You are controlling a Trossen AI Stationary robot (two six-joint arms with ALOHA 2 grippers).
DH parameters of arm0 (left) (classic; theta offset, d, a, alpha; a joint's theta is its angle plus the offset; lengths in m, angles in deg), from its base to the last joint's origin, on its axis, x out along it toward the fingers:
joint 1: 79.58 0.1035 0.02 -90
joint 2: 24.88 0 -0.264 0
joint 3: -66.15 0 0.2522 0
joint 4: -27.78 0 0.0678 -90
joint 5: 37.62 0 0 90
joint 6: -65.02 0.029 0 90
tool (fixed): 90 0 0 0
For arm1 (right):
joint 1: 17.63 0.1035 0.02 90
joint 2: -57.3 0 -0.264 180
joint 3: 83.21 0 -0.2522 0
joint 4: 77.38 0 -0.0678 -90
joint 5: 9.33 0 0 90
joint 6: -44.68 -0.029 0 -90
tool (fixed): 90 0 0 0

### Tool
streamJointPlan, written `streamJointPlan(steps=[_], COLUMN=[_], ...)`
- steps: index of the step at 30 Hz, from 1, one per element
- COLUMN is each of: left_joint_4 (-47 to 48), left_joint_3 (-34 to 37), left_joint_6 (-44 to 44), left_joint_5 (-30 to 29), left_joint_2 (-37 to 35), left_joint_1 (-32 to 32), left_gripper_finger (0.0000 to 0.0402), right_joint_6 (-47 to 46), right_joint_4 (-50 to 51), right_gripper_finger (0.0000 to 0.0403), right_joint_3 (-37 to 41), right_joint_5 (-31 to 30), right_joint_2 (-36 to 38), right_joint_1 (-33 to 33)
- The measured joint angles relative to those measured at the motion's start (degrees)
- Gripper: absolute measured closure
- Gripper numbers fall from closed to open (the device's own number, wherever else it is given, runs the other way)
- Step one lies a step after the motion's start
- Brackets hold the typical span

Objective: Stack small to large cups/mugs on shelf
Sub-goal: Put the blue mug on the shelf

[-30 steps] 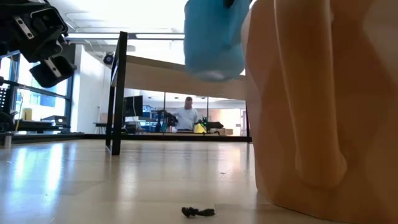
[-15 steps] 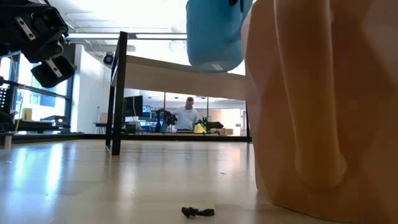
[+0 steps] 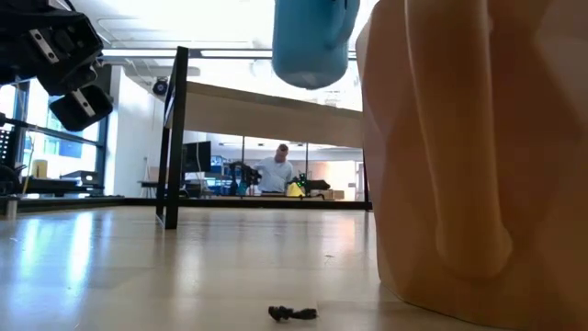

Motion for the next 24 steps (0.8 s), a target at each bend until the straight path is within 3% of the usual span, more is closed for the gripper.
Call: streamJointPlan(steps=[24], left_joint_4=[0.0], left_joint_3=[0.0], left_joint_6=[0.0], left_joint_5=[-0.4], left_joint_2=[0.0], left_joint_1=[0.0], left_gripper_finger=[0.0277], right_joint_6=[20.9], right_joint_4=[0.0], right_gripper_finger=[0.0384], right_joint_3=[0.0], right_joint_5=[0.0], right_joint_2=[1.4], right_joint_1=[-15.2])
